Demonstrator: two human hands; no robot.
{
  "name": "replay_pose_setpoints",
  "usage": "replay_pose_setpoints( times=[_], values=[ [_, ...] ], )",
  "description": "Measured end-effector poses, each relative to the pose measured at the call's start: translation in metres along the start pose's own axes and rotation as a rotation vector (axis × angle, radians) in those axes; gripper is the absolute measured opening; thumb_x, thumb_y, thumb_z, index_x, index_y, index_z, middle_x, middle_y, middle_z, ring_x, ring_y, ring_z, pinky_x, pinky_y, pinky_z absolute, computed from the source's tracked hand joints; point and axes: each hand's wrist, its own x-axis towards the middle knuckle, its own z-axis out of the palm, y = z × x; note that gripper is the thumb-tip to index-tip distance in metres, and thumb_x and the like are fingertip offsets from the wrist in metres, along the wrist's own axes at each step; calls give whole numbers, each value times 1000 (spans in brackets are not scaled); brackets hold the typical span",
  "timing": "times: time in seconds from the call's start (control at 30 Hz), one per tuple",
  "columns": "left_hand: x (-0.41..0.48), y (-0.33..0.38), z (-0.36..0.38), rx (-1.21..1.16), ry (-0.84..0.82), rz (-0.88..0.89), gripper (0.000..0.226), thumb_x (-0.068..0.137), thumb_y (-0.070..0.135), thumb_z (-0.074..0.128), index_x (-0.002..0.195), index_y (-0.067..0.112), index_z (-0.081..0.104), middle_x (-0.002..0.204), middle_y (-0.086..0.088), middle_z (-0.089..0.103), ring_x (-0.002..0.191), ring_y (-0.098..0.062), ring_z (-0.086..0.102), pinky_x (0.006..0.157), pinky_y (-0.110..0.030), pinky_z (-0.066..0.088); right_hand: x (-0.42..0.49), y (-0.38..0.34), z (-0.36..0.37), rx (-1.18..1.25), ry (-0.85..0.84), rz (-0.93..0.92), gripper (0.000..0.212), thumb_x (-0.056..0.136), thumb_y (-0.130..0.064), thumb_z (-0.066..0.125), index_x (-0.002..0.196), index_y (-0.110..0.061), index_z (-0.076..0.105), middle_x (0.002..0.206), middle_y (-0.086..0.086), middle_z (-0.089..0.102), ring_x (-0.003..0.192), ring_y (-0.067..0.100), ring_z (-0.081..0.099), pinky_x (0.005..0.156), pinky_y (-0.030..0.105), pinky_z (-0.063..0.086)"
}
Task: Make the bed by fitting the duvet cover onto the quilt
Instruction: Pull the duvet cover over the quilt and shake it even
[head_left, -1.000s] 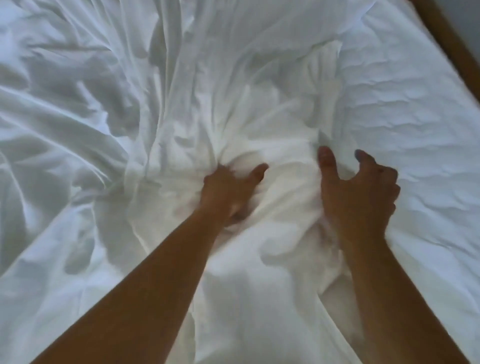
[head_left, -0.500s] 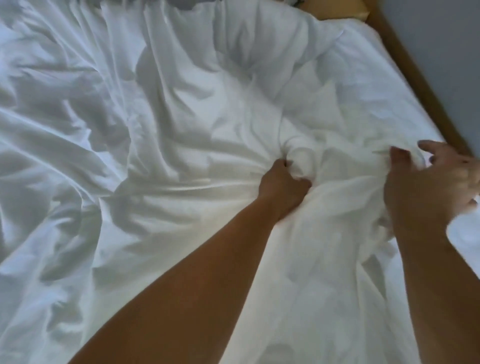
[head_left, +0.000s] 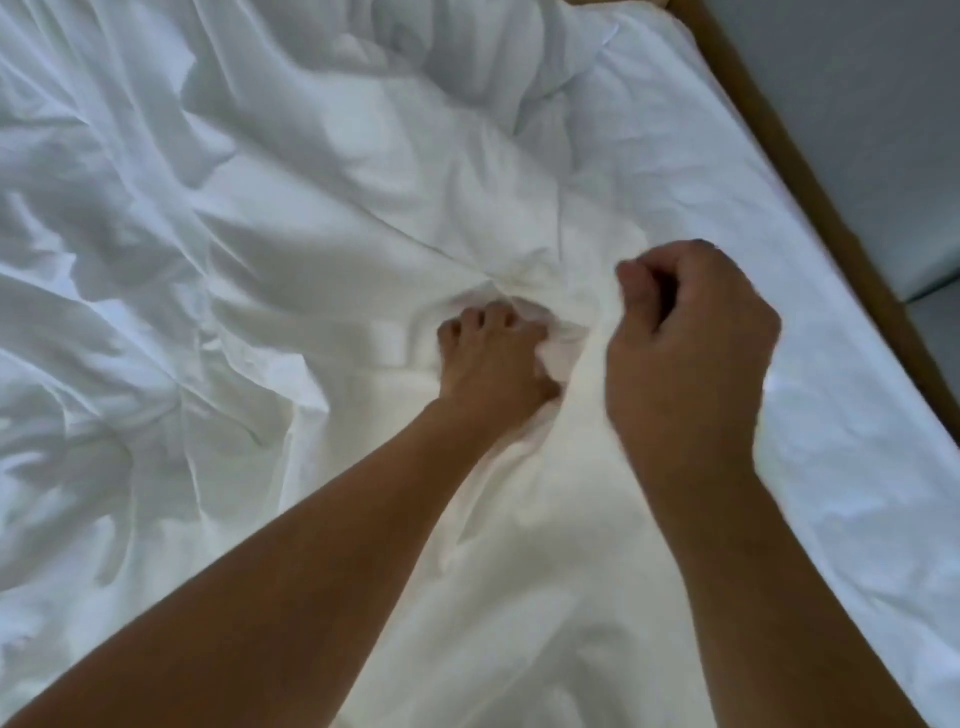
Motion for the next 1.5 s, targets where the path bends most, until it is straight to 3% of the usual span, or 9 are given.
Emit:
replay_pose_setpoints(
  times=[0.13, 0.43, 0.6, 0.77, 0.93, 1.07, 1.3, 1.4, 1.5],
  values=[
    [-19, -38, -3, -35, 3, 141, 25, 94, 17, 60, 118, 8, 62, 113, -14, 65, 104, -24, 59, 78, -23, 47, -49, -38, 34, -42, -765, -166, 16, 99, -27, 57, 113, -20, 60, 96, -4, 66, 90, 14, 64, 82, 32, 52],
    [-71, -161, -111, -24, -228, 240, 29, 87, 44, 65, 70, 33, 44, 57, 10, 48, 50, -5, 49, 48, -28, 41, -64, 89, 35, -600, -627, 35, 88, 83, -63, 55, 155, -23, 25, 162, 8, 26, 149, 29, 18, 122, 51, 2],
    [-74, -170, -134, 428, -843, -75, 17, 74, 38, 74, 67, 38, 59, 86, 12, 62, 91, -12, 62, 94, -40, 52, -65, 58, 56, -627, -531, -5, 49, 86, -32, 56, 135, -25, 55, 132, 6, 57, 128, 32, 46, 116, 59, 18],
    [-6, -73, -102, 189, 43, 402, 56, 86, 34, 74, 140, 31, 56, 146, -6, 48, 133, -35, 47, 111, -51, 37, -95, 4, 44, -216, -745, -248, 22, 78, -18, 62, 97, -26, 71, 95, -3, 68, 92, 25, 63, 79, 38, 44],
    [35, -25, -52, 569, -42, 226, 35, 96, 17, 47, 128, 21, 60, 123, -5, 59, 118, -28, 55, 110, -41, 31, -110, -17, 26, 8, -1503, -176, 26, 82, -28, 70, 107, -24, 71, 106, -5, 71, 100, 20, 66, 95, 37, 50],
    [29, -34, -56, 343, 223, 222, 23, 95, 8, 51, 113, 14, 64, 100, -6, 61, 81, -33, 62, 64, -35, 38, -58, 27, 45, -291, -836, 55, 30, 93, -37, 52, 115, -21, 65, 119, 1, 65, 115, 25, 61, 97, 38, 49],
    [26, -67, -87, 209, 444, 363, 21, 91, 22, 66, 108, 11, 65, 103, -15, 64, 87, -42, 61, 70, -44, 49, -47, 87, 73, -585, -560, 191, 85, 93, -63, 44, 159, -27, 4, 166, 13, 9, 149, 34, 17, 113, 54, 21],
    [26, -105, -84, 198, 36, -79, 61, 85, 50, 72, 134, 21, 50, 132, -17, 52, 120, -43, 51, 91, -47, 46, -39, 86, 85, -546, -589, 366, 83, 95, -60, 44, 159, -30, 0, 166, 17, -3, 152, 37, 2, 117, 60, 13],
    [12, -108, -59, 84, -72, -157, 14, 96, 32, 60, 99, 19, 63, 110, -16, 68, 108, -39, 62, 82, -37, 46, -44, 52, 99, -497, -481, 92, 76, 95, -45, 46, 159, -32, 7, 166, 16, 8, 151, 43, 6, 112, 70, 14]
  ],
)
